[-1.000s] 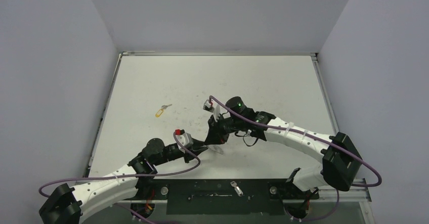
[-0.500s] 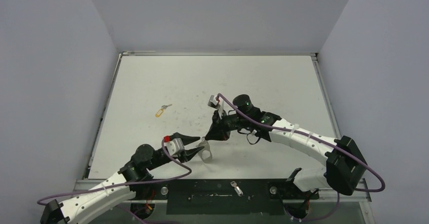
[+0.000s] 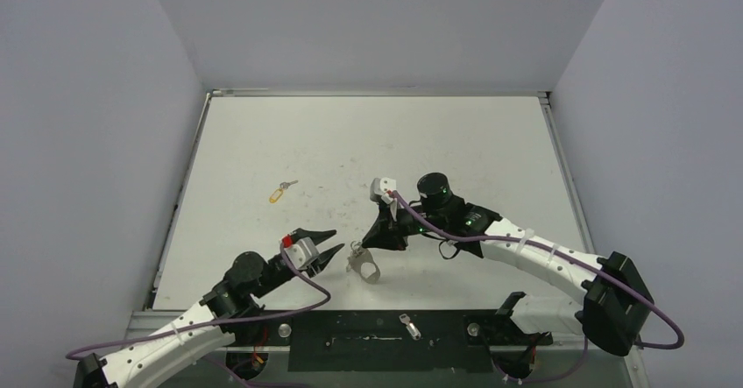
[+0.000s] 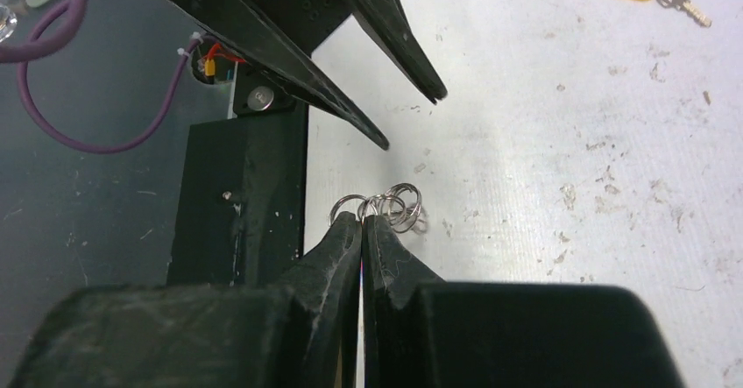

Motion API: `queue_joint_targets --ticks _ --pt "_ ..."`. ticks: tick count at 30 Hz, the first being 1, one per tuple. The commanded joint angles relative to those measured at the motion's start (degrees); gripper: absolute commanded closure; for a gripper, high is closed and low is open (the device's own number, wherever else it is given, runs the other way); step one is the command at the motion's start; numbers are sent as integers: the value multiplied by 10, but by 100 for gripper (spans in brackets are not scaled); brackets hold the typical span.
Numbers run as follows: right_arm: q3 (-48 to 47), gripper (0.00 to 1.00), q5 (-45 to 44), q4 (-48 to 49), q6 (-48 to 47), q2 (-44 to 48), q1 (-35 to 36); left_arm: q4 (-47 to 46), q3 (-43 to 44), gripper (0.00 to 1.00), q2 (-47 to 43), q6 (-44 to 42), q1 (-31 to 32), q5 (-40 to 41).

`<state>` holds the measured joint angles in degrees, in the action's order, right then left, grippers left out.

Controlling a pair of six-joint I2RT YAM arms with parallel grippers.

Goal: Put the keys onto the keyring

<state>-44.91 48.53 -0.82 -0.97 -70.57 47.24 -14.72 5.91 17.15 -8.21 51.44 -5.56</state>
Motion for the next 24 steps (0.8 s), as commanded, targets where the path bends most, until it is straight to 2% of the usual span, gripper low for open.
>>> queue_joint_targets --ticks 1,9,16,24 --pt "3 100 20 66 -28 28 1 -22 16 67 40 -26 3 19" --pt "1 100 3 79 -11 23 4 -110 27 70 136 -7 10 -23" --pt "3 100 -6 76 -11 23 4 -74 39 71 106 -8 17 9" --pt "3 100 -11 83 -8 21 5 -117 49 72 118 50 20 6"
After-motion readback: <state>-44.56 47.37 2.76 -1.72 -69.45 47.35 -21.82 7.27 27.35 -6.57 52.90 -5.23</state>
